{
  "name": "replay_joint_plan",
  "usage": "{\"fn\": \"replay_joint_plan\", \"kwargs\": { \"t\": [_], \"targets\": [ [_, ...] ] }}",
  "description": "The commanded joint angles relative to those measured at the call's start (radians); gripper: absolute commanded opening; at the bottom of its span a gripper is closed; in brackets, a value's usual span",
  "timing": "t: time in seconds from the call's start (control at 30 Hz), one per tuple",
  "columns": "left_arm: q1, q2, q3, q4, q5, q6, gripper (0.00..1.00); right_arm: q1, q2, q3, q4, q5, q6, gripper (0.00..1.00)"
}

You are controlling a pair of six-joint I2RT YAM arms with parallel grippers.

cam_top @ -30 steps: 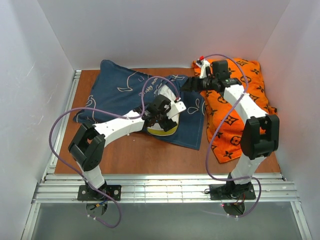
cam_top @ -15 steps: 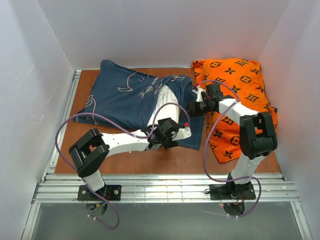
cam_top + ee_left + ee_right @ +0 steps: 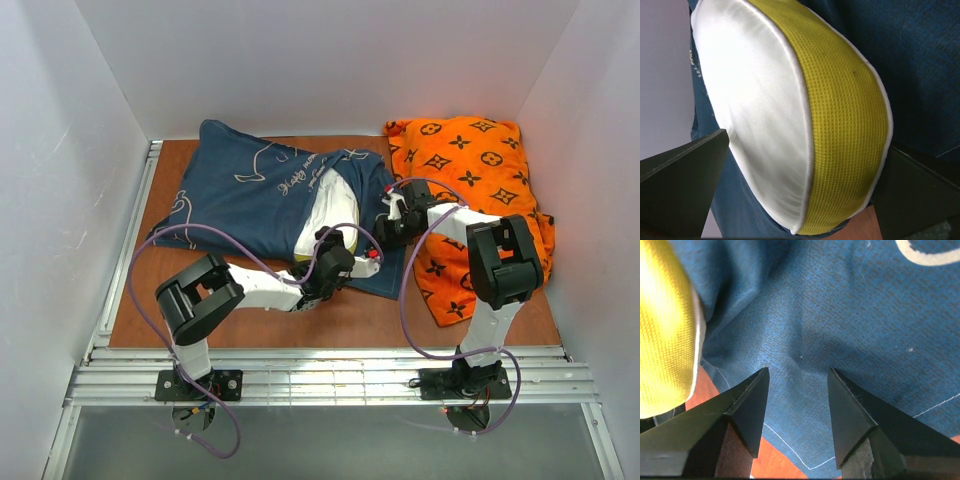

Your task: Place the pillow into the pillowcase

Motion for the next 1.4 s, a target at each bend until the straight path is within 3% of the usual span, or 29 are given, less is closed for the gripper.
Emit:
{"fn": "replay_joint_plan", "kwargs": {
  "t": [0.0,0.07,0.1,0.13,0.17,0.2,0.27,0.3,0.4,0.5,0.6,0.7,0.9,1.17,1.37],
  "targets": [
    [0.023,0.008,0.025,0.025,-0.053,0.02,0.98,0.03,0.024,-0.007,-0.043,0.077,-0.038,0.45],
    [0.083,0.03,0.18,-0.178,0.048,-0.21,0.96,0.038,0.032,-0.007,-0.054,0.084,-0.046,0.45],
    [0.145,0.041,0.241,-0.401,0.186,-0.296,0.89,0.041,0.032,-0.015,-0.055,0.086,-0.05,0.45],
    [0.184,0.053,0.368,-0.488,0.274,-0.403,0.81,0.046,0.029,-0.018,-0.054,0.084,-0.052,0.45],
    [0.221,0.073,0.417,-0.551,0.345,-0.453,0.61,0.047,0.03,-0.023,-0.052,0.084,-0.053,0.46],
    [0.258,0.088,0.473,-0.659,0.42,-0.479,0.49,0.046,0.027,-0.023,-0.054,0.086,-0.056,0.46],
    [0.354,0.134,0.589,-0.741,0.604,-0.554,0.32,0.047,0.024,-0.02,-0.052,0.086,-0.059,0.46],
    [0.418,0.148,0.617,-0.8,0.708,-0.566,0.19,0.047,0.023,-0.015,-0.054,0.084,-0.061,0.46],
    [0.54,0.224,0.718,-0.913,1.043,-0.622,0.0,0.049,0.01,-0.001,-0.055,0.071,-0.069,0.47],
    [0.601,0.31,0.775,-0.984,1.299,-0.663,0.0,0.046,-0.013,0.052,-0.069,0.032,-0.081,0.52],
    [0.647,0.364,0.788,-0.987,1.412,-0.712,0.0,0.04,-0.061,0.126,-0.052,-0.024,-0.076,0.61],
    [0.649,0.392,0.795,-0.989,1.441,-0.731,0.0,0.038,-0.085,0.202,-0.019,-0.069,-0.02,0.64],
    [0.649,0.432,0.794,-0.941,1.478,-0.81,0.0,0.06,-0.071,0.281,0.0,-0.006,0.028,0.6],
    [0.697,0.435,0.742,-0.782,1.712,-1.046,0.0,0.066,0.079,0.347,0.02,0.124,0.146,0.55],
    [0.727,0.443,0.719,-0.745,1.783,-1.096,0.0,0.07,0.165,0.414,0.053,0.115,0.192,0.52]
  ]
}}
